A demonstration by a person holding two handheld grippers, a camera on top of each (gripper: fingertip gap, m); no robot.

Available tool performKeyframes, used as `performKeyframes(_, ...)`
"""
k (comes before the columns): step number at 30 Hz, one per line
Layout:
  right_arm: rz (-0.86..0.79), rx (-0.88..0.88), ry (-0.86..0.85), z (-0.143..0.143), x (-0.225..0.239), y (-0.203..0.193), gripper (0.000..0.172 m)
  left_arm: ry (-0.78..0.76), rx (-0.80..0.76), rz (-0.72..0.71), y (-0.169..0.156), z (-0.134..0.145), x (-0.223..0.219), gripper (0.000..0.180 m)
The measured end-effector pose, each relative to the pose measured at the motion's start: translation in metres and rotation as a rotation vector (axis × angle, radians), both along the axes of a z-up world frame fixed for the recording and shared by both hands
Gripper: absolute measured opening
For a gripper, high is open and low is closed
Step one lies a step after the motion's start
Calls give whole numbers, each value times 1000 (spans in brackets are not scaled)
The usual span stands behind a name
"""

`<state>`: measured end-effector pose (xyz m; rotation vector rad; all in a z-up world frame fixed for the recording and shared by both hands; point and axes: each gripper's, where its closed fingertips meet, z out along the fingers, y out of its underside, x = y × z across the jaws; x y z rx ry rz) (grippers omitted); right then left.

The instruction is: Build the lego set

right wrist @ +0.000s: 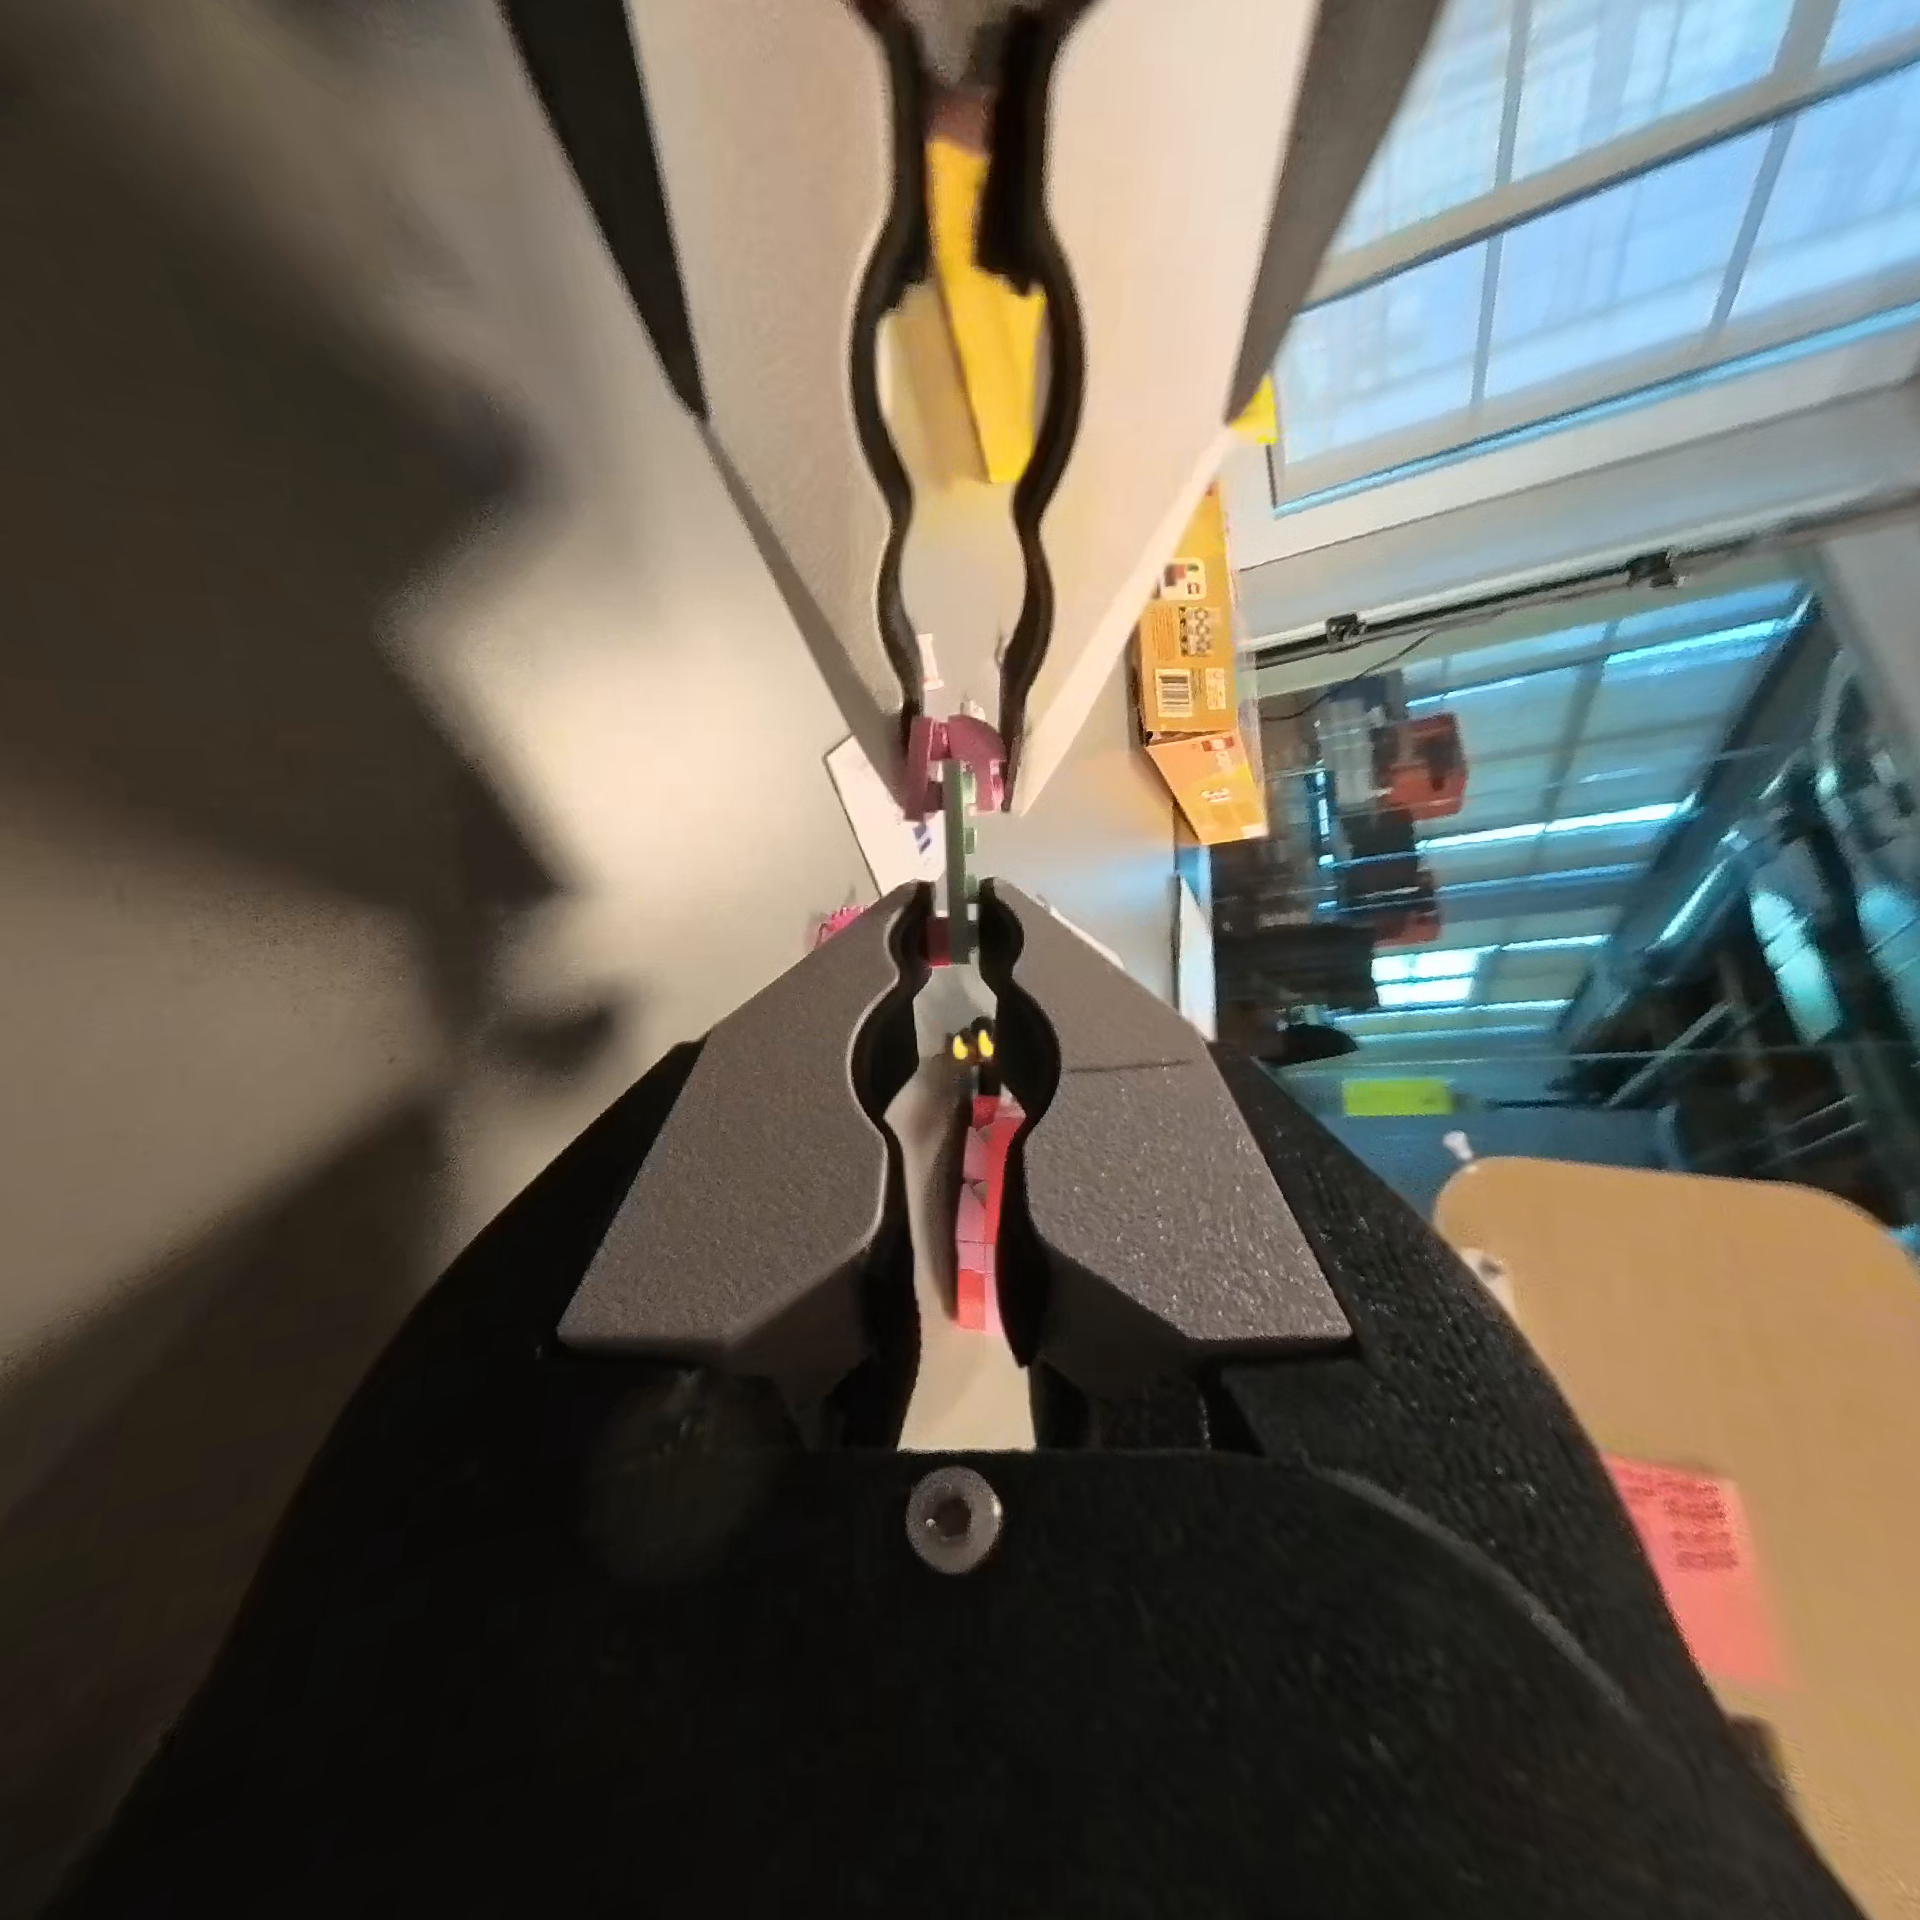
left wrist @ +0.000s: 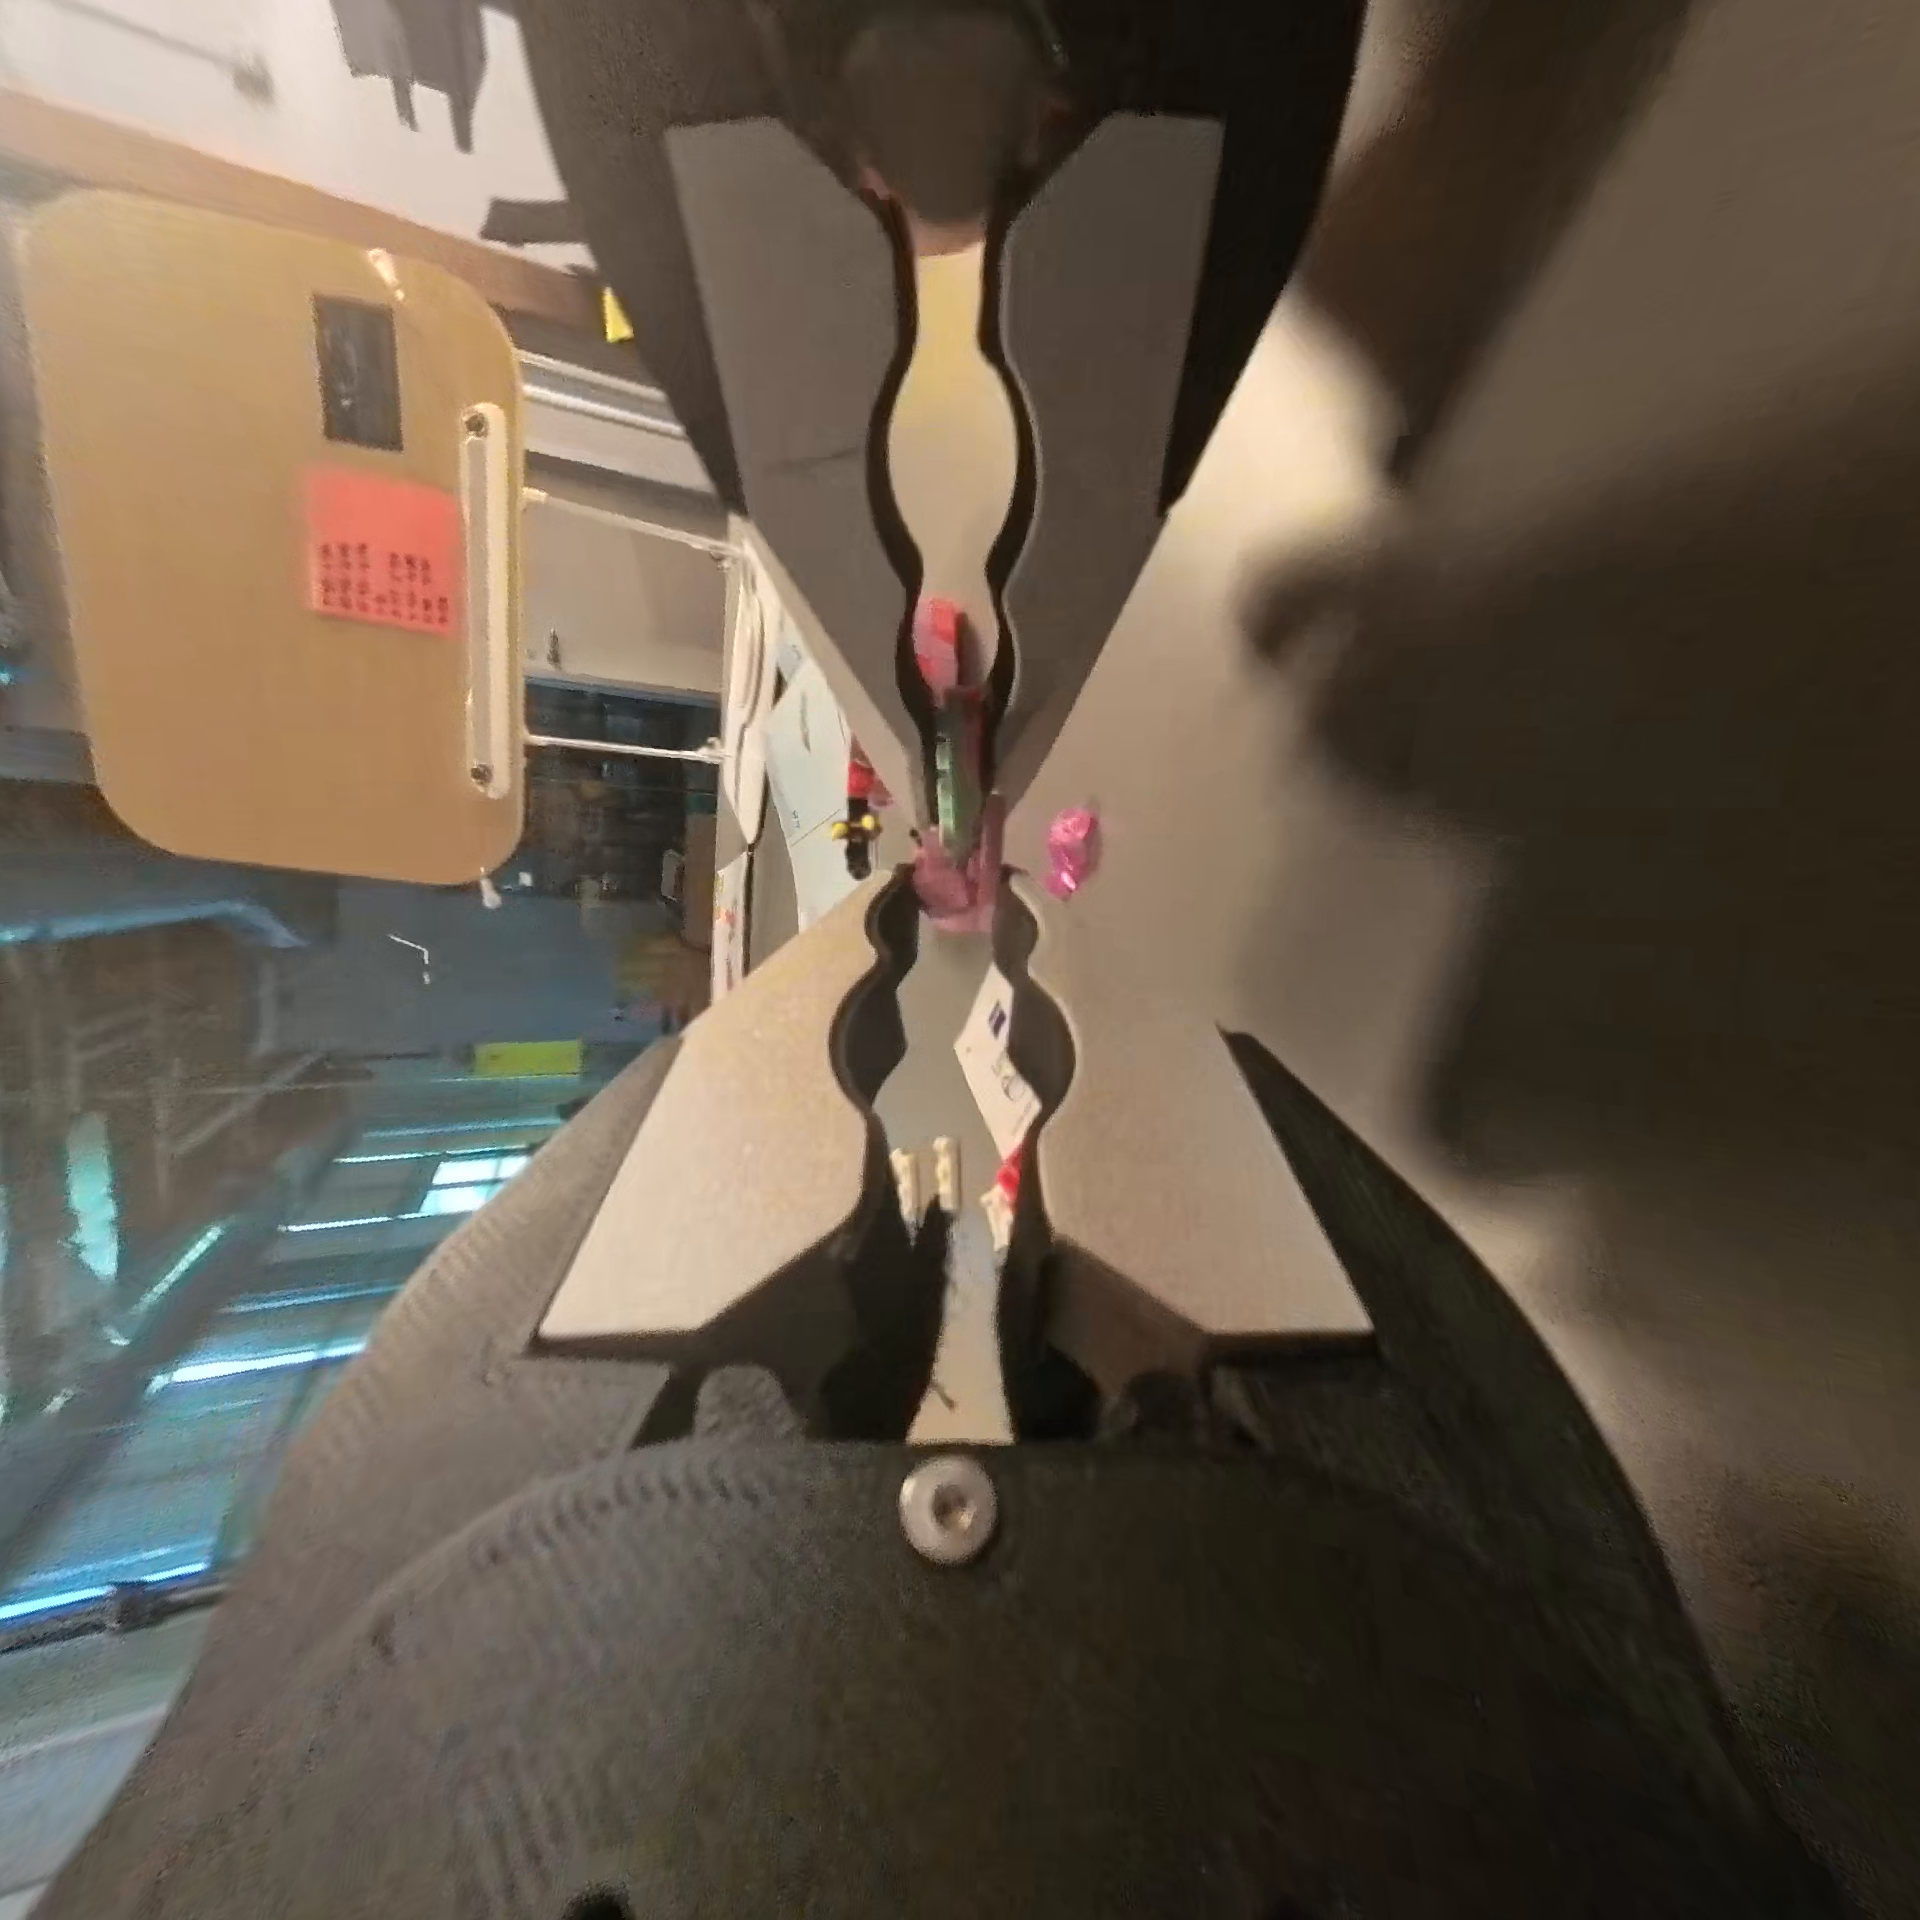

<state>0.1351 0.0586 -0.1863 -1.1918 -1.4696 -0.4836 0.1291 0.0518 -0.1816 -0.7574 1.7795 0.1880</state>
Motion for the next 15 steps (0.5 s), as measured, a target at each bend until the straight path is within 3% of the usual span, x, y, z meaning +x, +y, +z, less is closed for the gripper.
performKeyframes(10, -2, 51, -1, 14, 7, -1, 5, -125, -171, 38, -1, 14, 8, 13)
performKeyframes(15, -24, 149, -121, 15, 11, 0, 5, -101, -191, 50, 0, 9, 10, 12)
